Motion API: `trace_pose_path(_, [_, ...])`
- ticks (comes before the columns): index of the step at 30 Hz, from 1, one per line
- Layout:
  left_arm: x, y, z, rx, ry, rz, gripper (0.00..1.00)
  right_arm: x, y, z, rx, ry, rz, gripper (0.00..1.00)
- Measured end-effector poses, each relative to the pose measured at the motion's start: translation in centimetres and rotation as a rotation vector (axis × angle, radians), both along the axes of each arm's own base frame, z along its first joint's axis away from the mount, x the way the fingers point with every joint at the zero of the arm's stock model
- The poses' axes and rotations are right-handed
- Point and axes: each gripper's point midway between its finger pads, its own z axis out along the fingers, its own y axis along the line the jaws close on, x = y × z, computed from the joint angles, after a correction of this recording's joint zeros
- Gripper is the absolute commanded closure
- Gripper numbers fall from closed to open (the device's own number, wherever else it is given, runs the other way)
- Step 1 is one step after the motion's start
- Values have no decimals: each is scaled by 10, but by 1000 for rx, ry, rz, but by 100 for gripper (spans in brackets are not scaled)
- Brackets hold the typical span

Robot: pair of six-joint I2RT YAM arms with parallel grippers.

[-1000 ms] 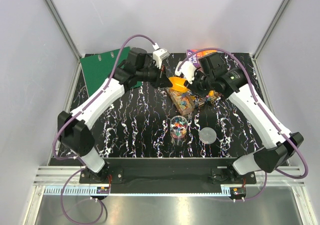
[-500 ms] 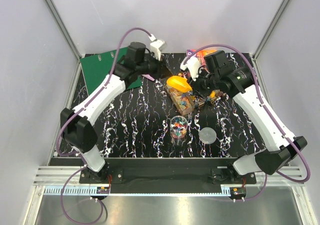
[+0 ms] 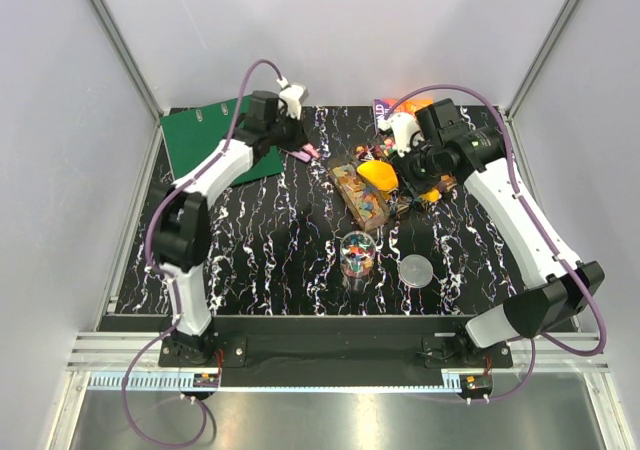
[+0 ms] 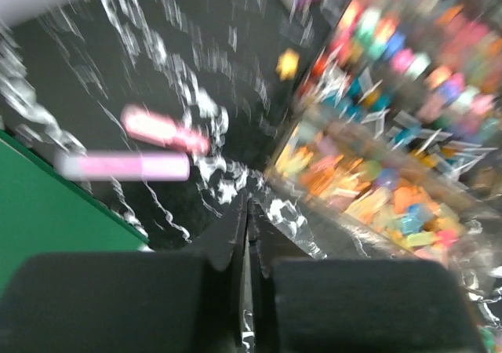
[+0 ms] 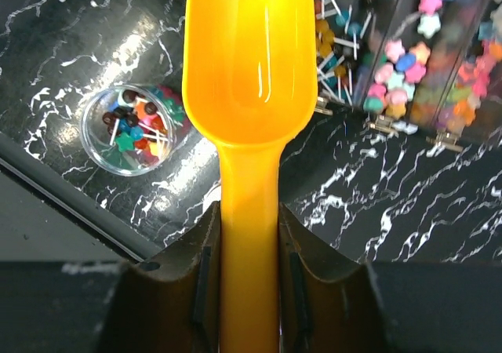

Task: Pack the candies
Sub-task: Scoop the fake candies from the storage box.

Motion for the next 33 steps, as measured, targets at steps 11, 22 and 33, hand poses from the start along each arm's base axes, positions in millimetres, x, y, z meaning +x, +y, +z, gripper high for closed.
trace_pose_path(11, [-18,-13,-106,-5,261,-18,100,-15,-30,-31,-90,119,-76,100])
trace_pose_path(22, [-108,-95,-152,-25,432,-196,100,-44,-55,-66,-178,263,-107,100])
trace_pose_path(33, [-121,-127,-174,-45,528,-242,100,-34,-69,-57,-223,253,-119,100])
